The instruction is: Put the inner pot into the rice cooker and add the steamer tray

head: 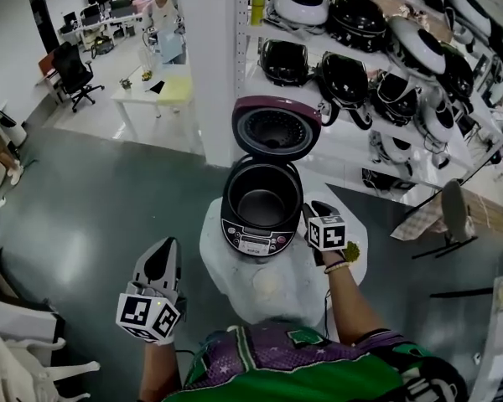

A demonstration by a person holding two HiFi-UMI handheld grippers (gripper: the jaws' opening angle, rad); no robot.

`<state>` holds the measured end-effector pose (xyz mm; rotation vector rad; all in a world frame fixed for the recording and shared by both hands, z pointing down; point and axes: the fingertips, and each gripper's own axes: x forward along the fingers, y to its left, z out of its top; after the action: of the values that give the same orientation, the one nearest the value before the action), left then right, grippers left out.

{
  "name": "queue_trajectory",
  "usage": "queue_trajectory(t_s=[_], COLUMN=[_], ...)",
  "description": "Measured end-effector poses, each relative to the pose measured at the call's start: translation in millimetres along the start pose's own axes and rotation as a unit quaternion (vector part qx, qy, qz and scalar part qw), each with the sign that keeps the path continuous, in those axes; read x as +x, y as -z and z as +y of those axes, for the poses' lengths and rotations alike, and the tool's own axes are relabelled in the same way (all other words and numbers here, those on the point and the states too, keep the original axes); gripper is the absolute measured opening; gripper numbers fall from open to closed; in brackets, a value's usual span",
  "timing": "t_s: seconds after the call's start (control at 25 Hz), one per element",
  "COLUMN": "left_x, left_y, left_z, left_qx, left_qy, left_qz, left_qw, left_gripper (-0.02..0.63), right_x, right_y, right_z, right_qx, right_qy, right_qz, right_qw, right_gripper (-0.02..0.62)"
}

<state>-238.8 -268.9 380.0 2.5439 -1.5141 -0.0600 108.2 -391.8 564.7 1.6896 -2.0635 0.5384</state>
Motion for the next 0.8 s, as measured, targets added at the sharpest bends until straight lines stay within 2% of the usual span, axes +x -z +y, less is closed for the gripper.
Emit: queue_trajectory(t_s=[0.24,0.6,0.8], left_x=[-7.0,-18.7,-24.2], left_y=[6.4,2.2,3.3], left_z=[-14.2,-30.5,-43.8], left_qx=[-0.005,-0.003,0.002], left_qy=[0.040,0.095,0.127], left_qz=[-0.002,0.006,0.008], left_qw=[0.9992,0.9955,0.9919], left_gripper=[0.021,0.021,0.023], right_x=[-60.3,-139.2,-185.6], right_y=[-12.2,-18.2,-15.6], right_z=[23.6,52.4,60.5], right_qx=[0.022,0.026,0.038], right_qy=[0.009,0.023,0.040], right_qz=[-0.068,-0.106,-0.143], right_qw=[0.997,0.994,0.988], right_gripper=[0.087,0.086,0.078])
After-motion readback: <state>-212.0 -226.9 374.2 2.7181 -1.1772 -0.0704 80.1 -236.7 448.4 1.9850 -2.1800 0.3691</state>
